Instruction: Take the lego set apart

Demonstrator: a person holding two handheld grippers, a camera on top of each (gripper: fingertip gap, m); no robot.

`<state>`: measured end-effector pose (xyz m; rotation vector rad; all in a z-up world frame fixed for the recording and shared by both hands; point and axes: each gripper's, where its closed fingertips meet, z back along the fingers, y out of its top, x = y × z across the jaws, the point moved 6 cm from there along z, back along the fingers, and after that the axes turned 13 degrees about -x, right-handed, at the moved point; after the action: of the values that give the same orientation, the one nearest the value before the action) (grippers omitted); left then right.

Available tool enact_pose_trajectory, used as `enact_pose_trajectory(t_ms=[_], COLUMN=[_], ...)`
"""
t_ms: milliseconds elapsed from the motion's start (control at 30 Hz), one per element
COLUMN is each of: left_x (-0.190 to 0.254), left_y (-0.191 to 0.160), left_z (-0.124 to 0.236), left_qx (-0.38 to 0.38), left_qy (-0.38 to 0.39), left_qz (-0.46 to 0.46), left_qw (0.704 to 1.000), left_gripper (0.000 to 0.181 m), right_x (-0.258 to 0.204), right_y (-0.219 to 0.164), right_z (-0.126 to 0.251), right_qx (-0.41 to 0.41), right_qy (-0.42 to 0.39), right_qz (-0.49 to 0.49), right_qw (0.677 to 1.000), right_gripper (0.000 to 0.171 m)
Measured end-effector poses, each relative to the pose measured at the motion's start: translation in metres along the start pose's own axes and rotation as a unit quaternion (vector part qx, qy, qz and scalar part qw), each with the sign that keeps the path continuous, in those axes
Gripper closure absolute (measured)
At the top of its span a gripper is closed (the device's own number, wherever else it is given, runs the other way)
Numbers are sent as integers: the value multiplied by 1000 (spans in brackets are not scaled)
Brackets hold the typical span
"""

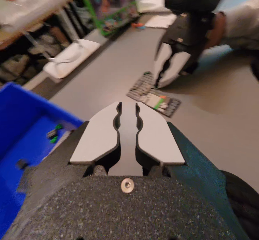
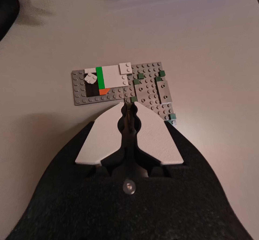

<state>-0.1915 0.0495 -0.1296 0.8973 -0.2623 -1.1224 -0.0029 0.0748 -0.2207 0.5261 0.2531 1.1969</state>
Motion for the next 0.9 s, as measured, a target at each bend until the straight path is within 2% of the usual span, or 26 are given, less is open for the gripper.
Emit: enact_pose_trajectory(t_ms=[67,167,267,367,533,700,900], left_x=[23,44,58,62,66,66,64], left_y=[-1,-6,-9,-13,-14,-14,-15], left_z=[-21,-54,-77,-92,-95,-93,-92], left_qx=[-42,-91,-115,-139,-135,-137,-137], left_qy=[-67,-127,-142,-118,-119,-112,-105], left_qz=[-27,-46,-86,-124,-118,-121,-118], left_qw=[997,987,979,975,977,977,978], left_gripper=[156,149,142,141,147,147,146], right_x=[0,2,4,4,7,14,10], right_y=[1,1,-1,-1,-2,2,-9], right_z=[0,0,0,3,12,24,22], right_qx=[-4,-7,8,12,61,101,31], right_qy=[5,20,49,76,155,145,72], right_qz=[10,5,-30,-54,-104,-116,-73], right_qw=[1000,1000,998,996,981,977,994], right_gripper=[164,164,165,165,171,171,171])
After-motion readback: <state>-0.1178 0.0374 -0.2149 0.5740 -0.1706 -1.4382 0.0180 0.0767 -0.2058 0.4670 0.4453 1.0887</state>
